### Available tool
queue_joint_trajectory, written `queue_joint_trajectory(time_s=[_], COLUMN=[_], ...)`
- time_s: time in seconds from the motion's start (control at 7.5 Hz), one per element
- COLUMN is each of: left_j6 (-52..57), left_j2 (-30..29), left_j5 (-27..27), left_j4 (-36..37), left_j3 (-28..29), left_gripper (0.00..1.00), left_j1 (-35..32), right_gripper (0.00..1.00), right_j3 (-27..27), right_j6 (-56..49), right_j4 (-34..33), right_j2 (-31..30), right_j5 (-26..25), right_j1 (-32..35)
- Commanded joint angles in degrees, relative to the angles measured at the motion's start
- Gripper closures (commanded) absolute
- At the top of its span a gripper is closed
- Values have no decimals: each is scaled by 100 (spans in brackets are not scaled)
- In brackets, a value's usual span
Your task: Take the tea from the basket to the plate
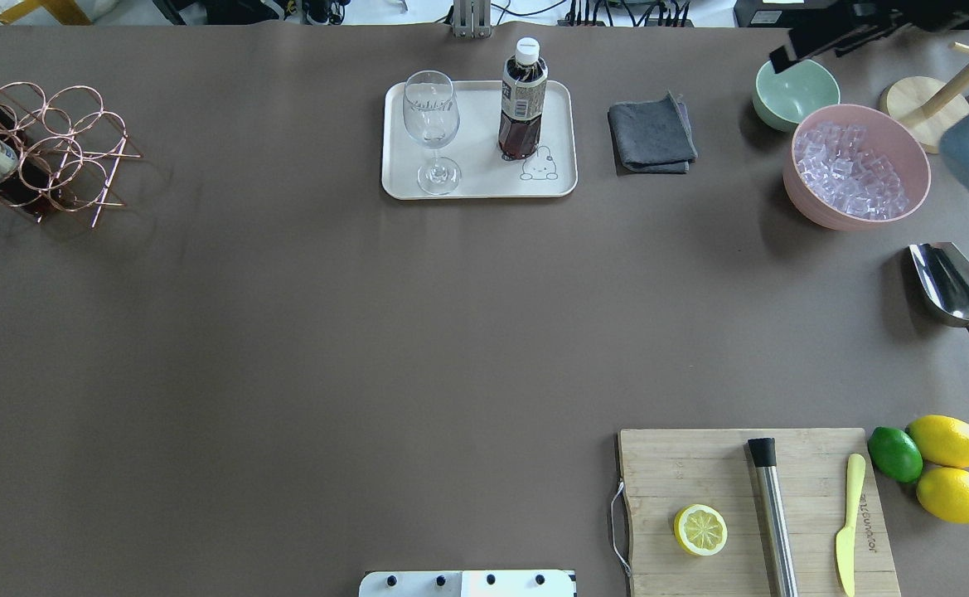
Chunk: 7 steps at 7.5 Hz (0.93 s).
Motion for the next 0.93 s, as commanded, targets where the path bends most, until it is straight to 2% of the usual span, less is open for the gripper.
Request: queue_joint_trajectory(time_s=[0.0, 0.13, 0.4, 0.53, 0.67, 0.8], left_j6=[2523, 3751, 5695, 6993, 7824, 8172], left_j2=[1042, 1368, 1477, 1486, 1486, 1486], left_j5=[10, 28, 526, 538, 512, 503], left_j4=[-5, -22, -40, -57, -127, -337], left_j3=[-169, -90, 260, 540, 691, 858], left_gripper=[1, 1, 1, 1, 1, 1], left_j1=[-157, -184, -316, -412, -448, -440], right_gripper=[1, 1, 1, 1, 1, 0], right_j3=[-21, -354, -1030, -1408, -1490, -1491], right_j6=[-445, -1467, -3001, -3233, -3261, -3218], right_j4=[-35, -148, -272, -272, -272, -272], right_j2=[-1758, -2242, -2650, -2703, -2800, -2879], right_j5=[483, 439, 176, 44, -444, -510], right_j1=[1011, 1310, 1925, 2050, 2052, 2069])
